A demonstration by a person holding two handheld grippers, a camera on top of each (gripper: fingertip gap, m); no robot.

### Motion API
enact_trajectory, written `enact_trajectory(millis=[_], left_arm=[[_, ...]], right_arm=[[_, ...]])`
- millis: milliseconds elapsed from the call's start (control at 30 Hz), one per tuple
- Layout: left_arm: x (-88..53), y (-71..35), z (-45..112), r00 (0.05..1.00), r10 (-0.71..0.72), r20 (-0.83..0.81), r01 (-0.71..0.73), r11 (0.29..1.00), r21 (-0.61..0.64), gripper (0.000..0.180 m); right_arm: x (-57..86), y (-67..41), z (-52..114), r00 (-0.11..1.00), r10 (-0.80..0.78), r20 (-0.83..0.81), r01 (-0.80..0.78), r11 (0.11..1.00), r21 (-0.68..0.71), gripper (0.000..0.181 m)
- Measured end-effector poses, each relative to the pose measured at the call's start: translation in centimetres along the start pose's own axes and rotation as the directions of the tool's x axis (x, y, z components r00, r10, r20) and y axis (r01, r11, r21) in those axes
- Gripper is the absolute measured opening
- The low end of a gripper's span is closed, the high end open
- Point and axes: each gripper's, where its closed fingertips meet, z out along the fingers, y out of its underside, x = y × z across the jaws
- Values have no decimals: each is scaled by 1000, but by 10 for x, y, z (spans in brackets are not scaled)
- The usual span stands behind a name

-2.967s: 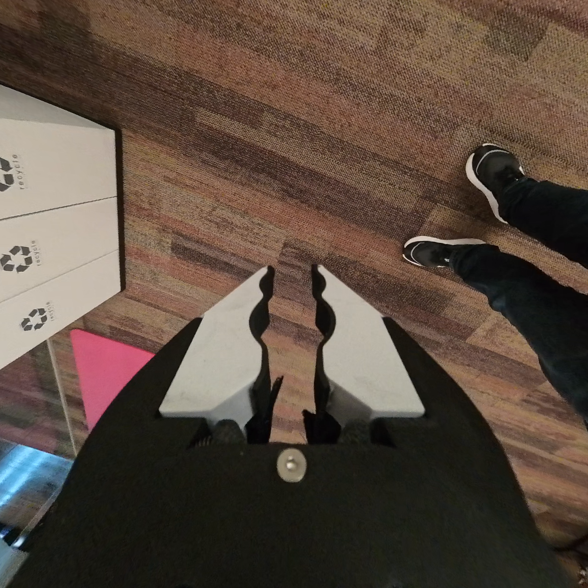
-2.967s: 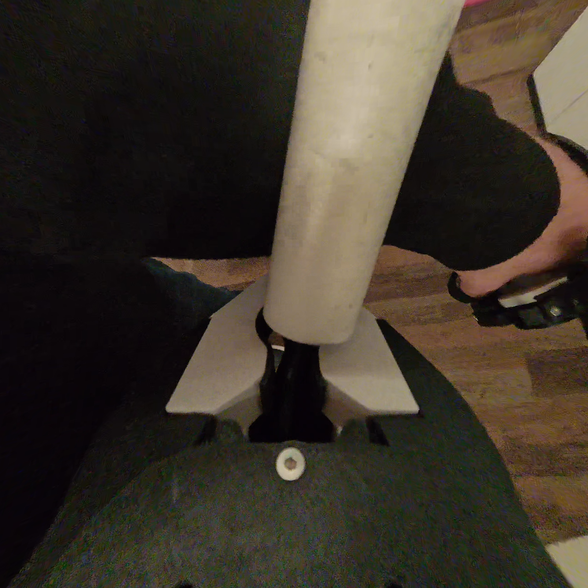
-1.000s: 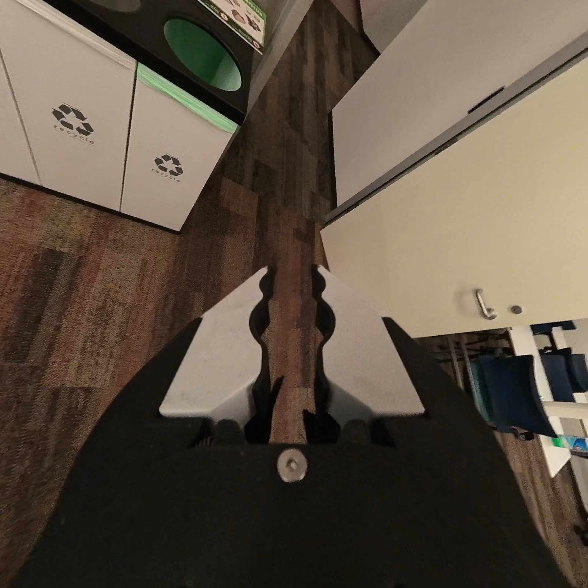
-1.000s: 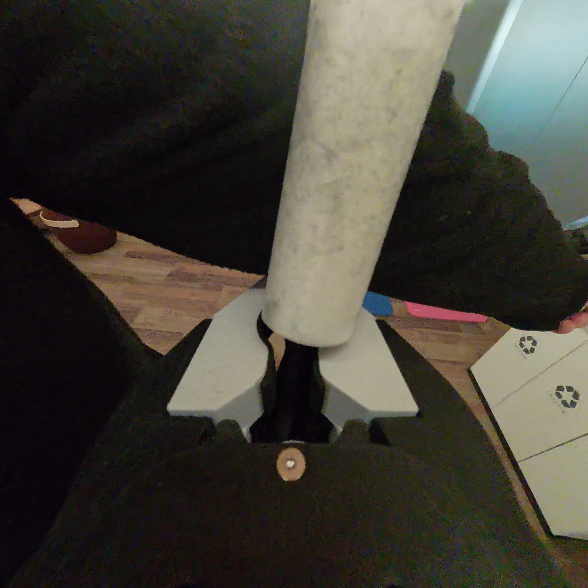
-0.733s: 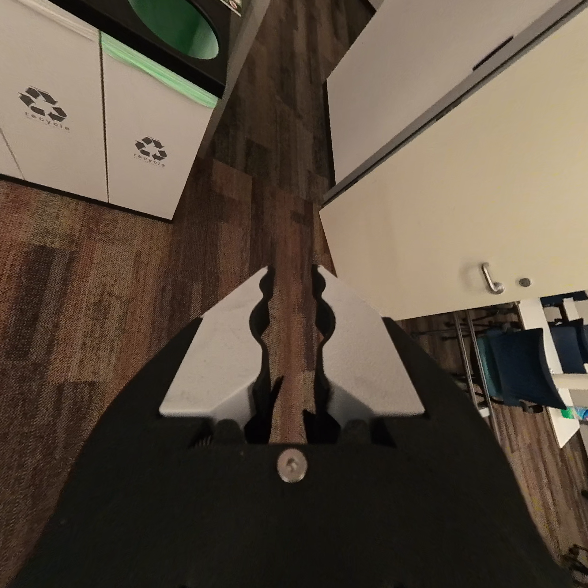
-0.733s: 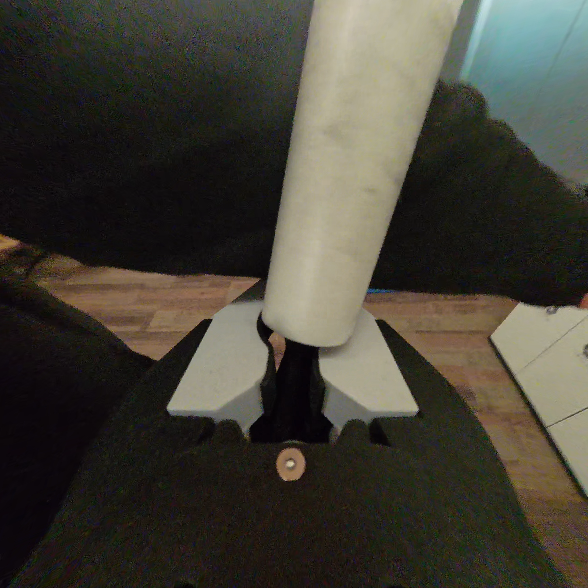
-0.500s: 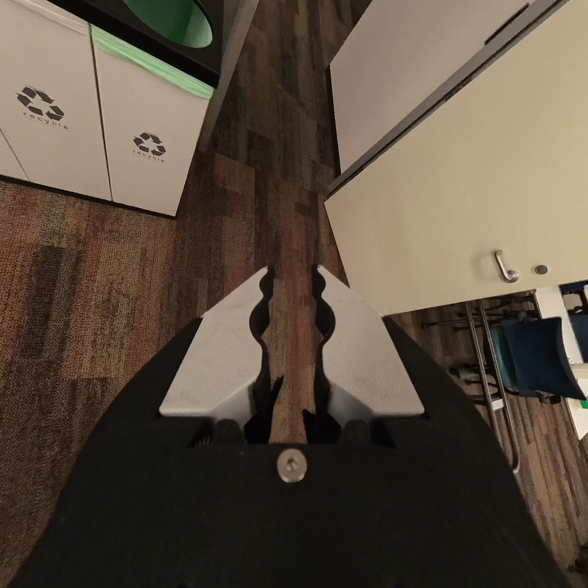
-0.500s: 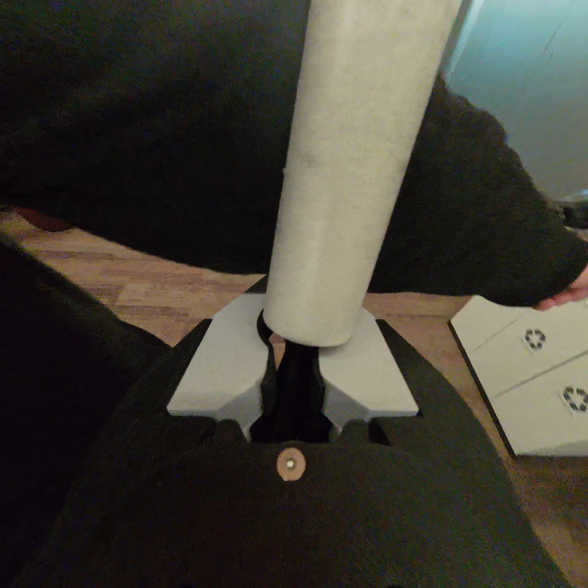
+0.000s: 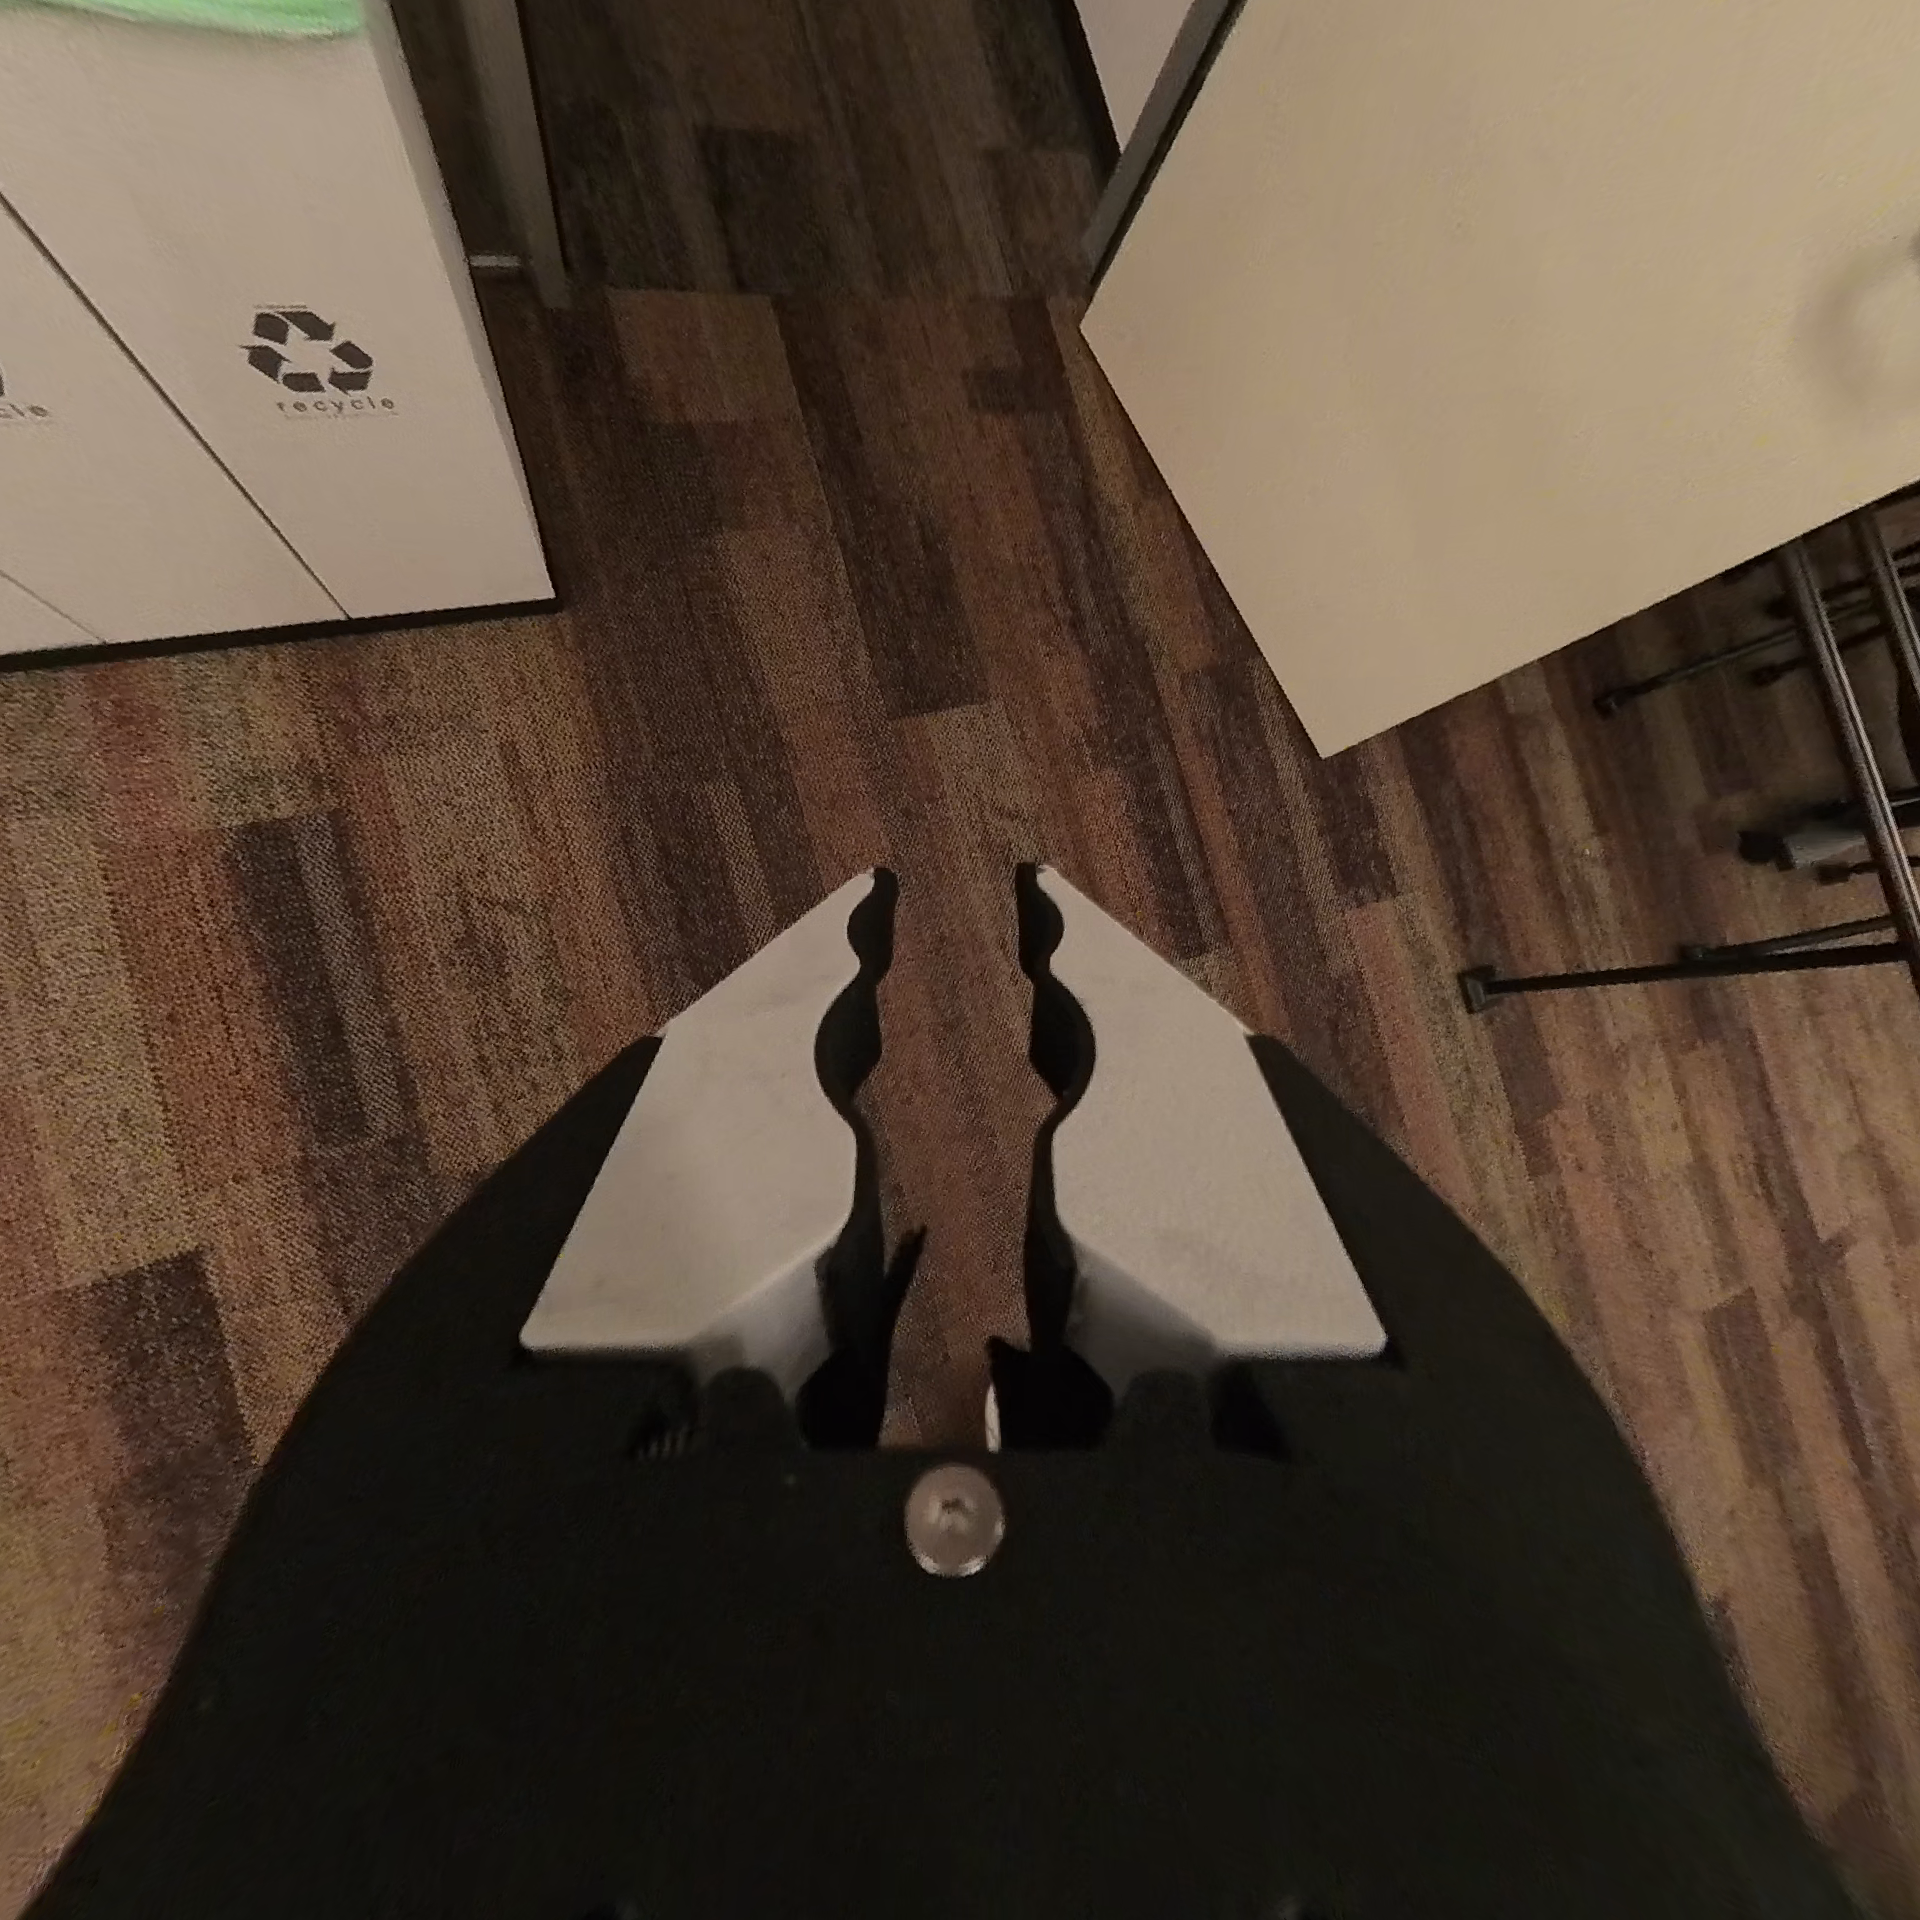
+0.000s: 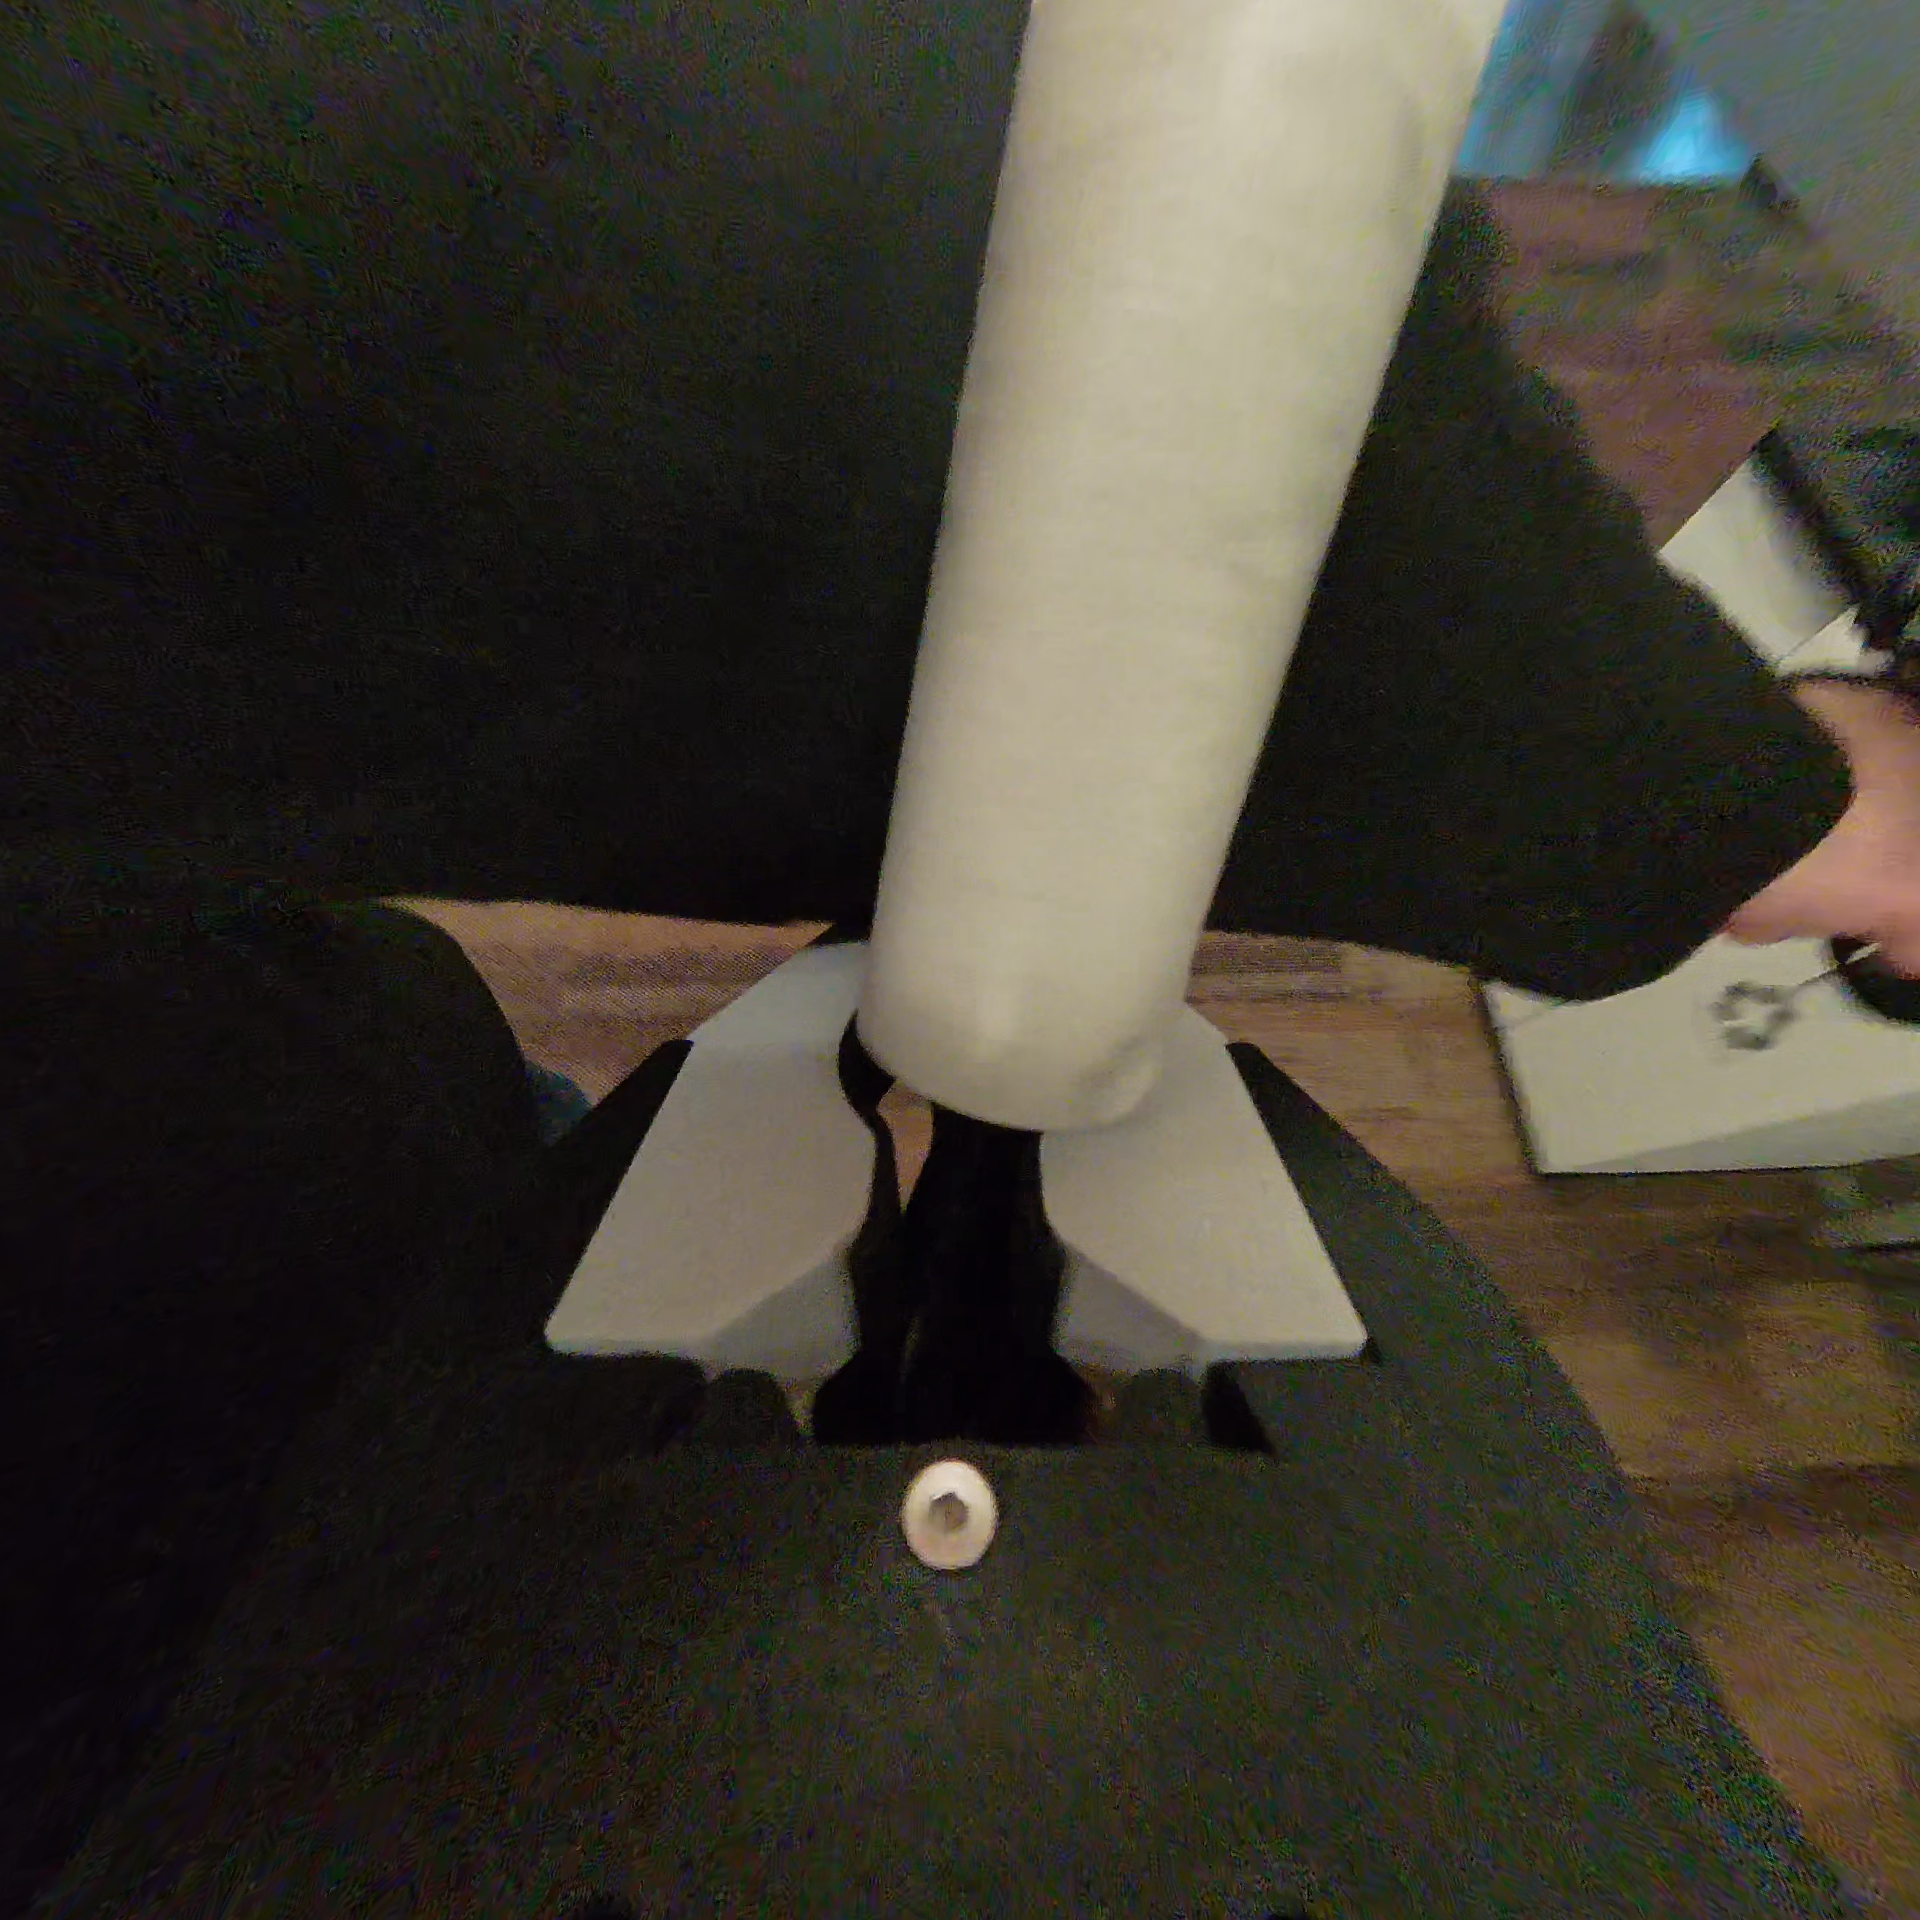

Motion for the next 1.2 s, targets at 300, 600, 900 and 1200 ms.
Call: enact_trajectory(millis=[300, 600, 900, 1200], left_arm=[[29, 17, 19, 981, 185, 62, -177, 976, -124, 21], [84, 52, 49, 922, 387, 30, -369, 897, -243, 21], [90, 59, 58, 880, 475, 25, -447, 844, -297, 21], [88, 34, 57, 816, 577, 46, -535, 782, -319, 21]], right_arm=[[4, 12, -32, 983, -129, -131, 111, 984, -141, 12], [121, 107, -7, 970, 115, -215, -170, 951, -257, 12], [70, 76, -37, 983, 9, -185, -50, 975, -218, 12], [-32, 15, -83, 984, -142, -105, 131, 986, -100, 13]])
